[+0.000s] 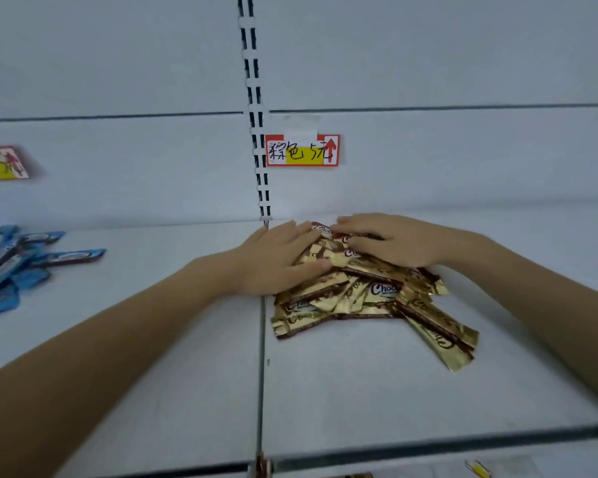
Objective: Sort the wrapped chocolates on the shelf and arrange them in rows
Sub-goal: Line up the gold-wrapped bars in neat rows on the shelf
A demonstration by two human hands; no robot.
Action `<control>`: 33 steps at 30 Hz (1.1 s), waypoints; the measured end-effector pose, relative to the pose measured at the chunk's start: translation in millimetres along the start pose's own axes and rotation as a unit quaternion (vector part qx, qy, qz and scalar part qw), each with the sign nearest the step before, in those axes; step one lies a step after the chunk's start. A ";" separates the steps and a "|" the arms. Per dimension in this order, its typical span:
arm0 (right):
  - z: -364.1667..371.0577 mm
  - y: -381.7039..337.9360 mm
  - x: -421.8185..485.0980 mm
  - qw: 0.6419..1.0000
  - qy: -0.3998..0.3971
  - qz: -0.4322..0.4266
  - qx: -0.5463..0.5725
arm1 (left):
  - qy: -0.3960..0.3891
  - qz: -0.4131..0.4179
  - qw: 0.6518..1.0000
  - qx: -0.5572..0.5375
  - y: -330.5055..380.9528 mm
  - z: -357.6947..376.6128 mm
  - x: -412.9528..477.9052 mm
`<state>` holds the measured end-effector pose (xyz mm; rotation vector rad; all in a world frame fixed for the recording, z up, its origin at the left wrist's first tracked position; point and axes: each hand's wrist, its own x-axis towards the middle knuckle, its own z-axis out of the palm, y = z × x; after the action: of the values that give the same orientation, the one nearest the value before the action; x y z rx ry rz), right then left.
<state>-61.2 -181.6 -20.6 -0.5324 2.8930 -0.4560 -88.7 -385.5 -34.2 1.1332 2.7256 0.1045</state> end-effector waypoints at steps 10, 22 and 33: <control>-31.5 23.9 -29.8 0.994 0.018 0.102 0.026 | 0.154 -0.002 0.972 -0.177 -3.7 -15.1 -11.8; -28.2 25.0 -27.3 0.947 0.084 0.083 0.300 | 0.077 -0.036 0.965 -0.247 -6.7 -33.9 33.6; -0.9 28.3 21.8 0.978 0.204 -0.002 0.038 | 0.233 -0.047 0.970 -0.055 -27.2 -8.6 27.8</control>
<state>-90.6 -164.2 -31.3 -0.4807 3.2424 -0.7530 -128.6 -384.9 -33.5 1.0538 3.1207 0.5706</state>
